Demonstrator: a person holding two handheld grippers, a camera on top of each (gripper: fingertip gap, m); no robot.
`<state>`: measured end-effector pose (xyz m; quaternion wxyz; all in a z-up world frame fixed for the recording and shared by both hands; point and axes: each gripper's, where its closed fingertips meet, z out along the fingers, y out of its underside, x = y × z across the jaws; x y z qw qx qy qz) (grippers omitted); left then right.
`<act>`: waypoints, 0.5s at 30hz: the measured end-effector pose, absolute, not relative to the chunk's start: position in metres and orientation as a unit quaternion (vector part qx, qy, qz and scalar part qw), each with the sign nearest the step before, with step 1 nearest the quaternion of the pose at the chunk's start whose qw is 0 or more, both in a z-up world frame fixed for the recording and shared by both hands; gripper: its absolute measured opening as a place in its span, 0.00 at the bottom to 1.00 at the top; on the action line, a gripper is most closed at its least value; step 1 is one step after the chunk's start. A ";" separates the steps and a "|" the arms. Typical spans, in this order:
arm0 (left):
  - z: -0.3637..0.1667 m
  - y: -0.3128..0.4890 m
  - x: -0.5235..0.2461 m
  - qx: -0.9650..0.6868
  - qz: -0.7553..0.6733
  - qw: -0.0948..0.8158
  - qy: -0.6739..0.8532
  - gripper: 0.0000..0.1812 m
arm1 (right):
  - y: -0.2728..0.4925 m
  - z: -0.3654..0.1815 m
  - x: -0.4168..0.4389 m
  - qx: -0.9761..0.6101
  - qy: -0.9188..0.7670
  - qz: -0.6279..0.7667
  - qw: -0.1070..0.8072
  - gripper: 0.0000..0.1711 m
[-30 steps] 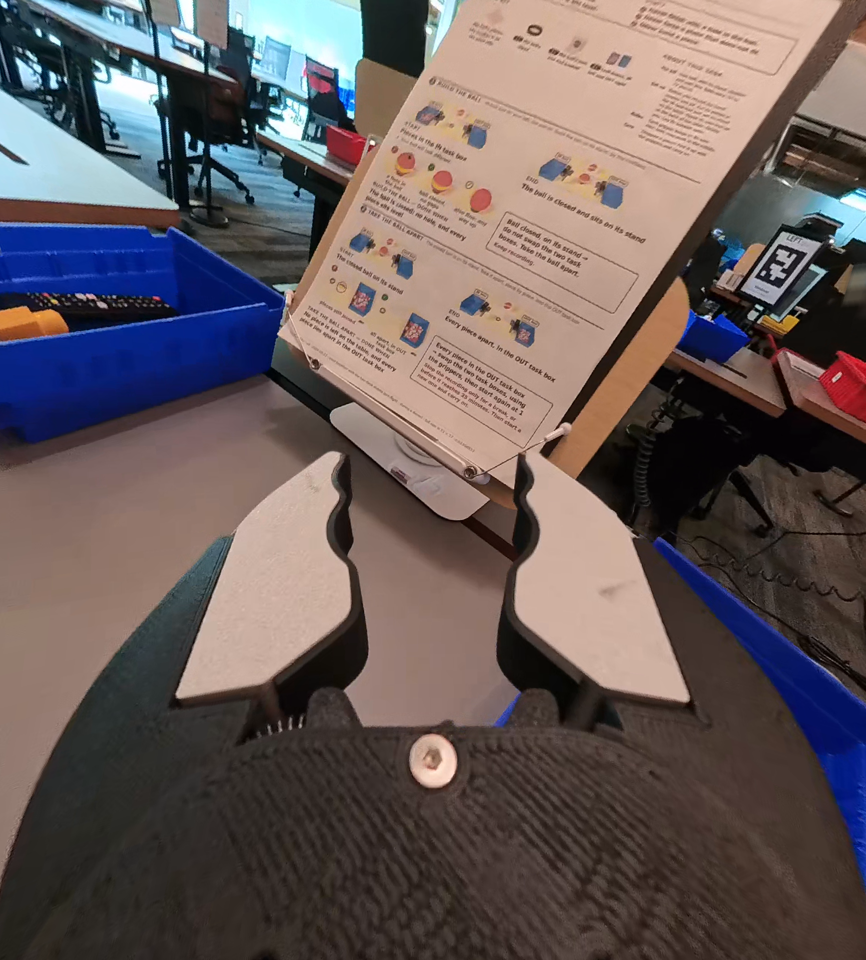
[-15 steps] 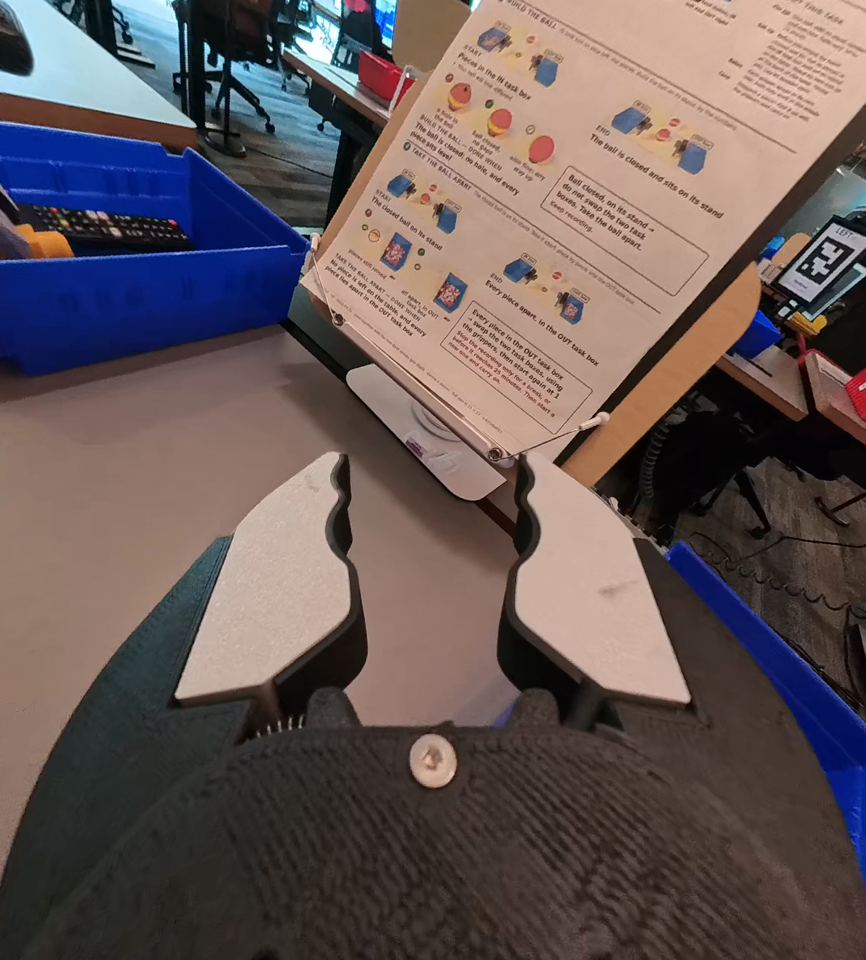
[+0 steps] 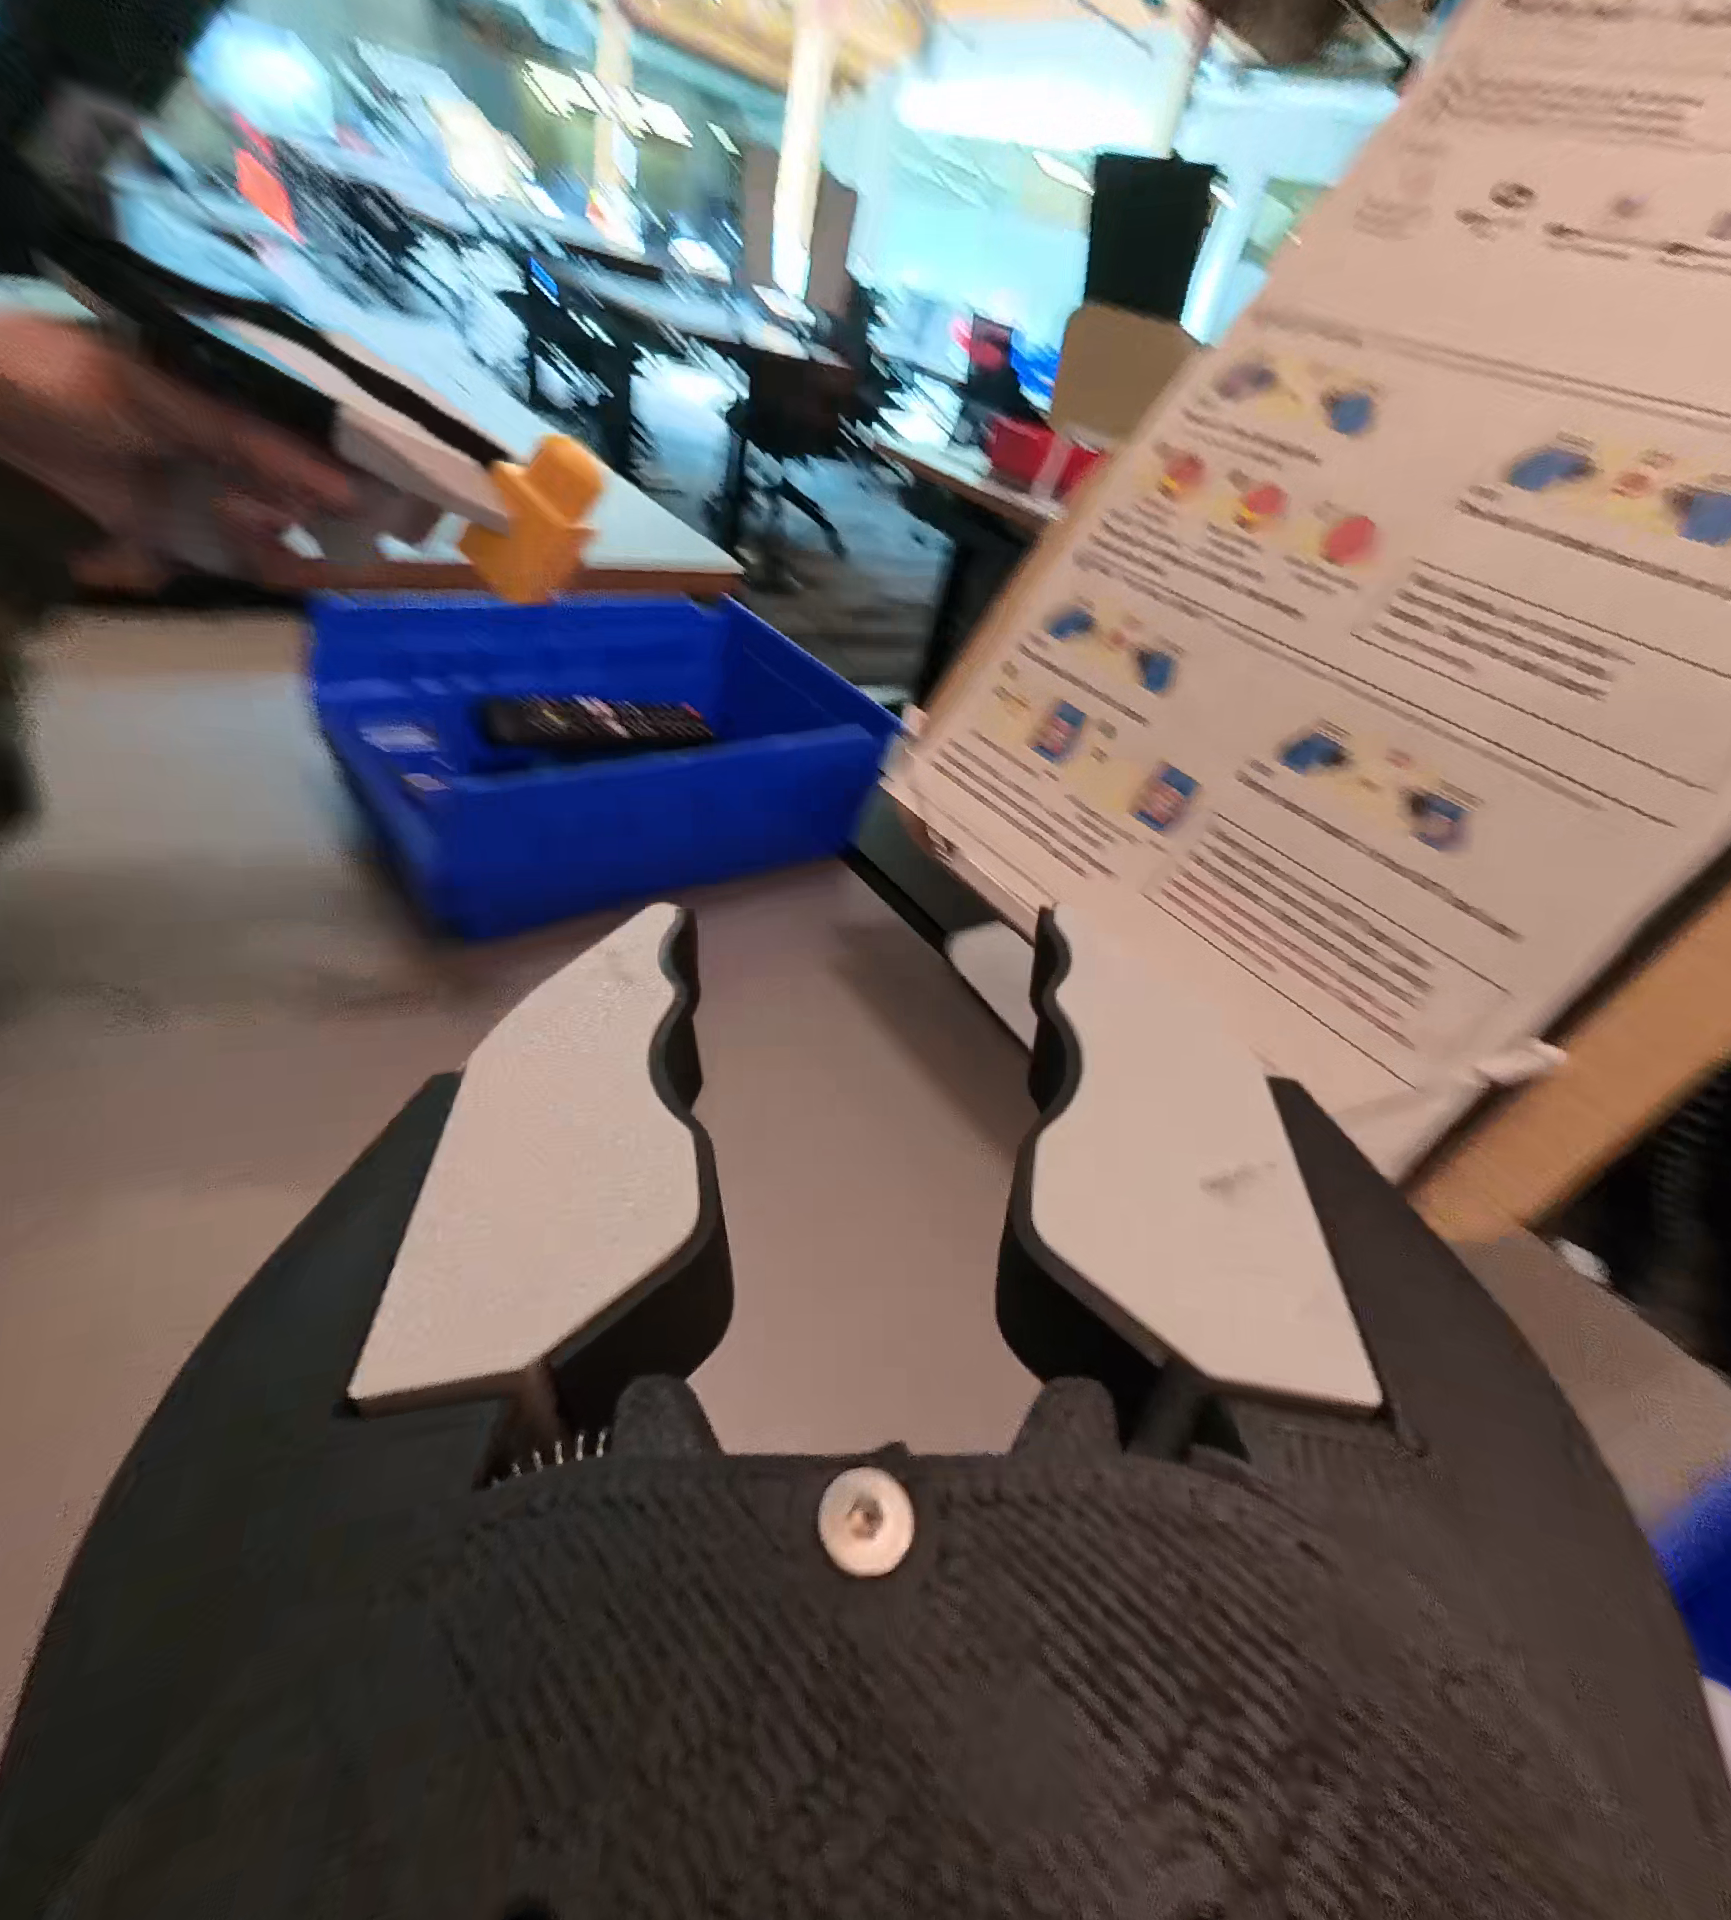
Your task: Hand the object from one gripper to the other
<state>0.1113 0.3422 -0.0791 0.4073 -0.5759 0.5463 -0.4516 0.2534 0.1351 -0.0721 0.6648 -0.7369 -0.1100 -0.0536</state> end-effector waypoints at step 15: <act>-0.012 0.128 0.163 -0.281 -0.720 0.289 0.565 0.19 | 0.129 -0.017 0.160 -0.618 -0.154 0.162 0.754 0.28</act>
